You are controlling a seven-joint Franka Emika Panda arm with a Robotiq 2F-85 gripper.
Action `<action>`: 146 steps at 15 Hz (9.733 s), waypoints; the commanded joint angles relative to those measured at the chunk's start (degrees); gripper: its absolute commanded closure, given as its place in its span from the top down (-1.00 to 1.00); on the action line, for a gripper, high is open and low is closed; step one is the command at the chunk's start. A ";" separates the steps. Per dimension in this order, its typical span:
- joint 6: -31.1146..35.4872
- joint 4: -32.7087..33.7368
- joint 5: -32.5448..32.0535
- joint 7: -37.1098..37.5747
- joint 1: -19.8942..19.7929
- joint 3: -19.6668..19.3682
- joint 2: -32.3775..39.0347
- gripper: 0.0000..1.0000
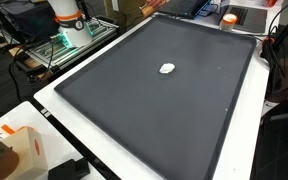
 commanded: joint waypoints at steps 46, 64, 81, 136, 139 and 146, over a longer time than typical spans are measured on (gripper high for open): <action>-4.29 1.67 1.29 -1.95 -0.68 -1.97 0.57 -0.56; -1.09 -1.14 -0.45 0.43 -1.06 -0.88 -0.92 -0.56; 13.22 -18.27 -7.62 -12.12 -4.37 -7.26 -17.92 -0.56; 17.55 11.33 -16.24 -63.52 -4.57 -10.06 28.64 -0.56; 14.87 13.51 -10.60 -71.39 -6.08 -10.36 27.30 -0.56; 15.88 14.58 -14.18 -68.90 -5.75 -10.90 29.65 -0.56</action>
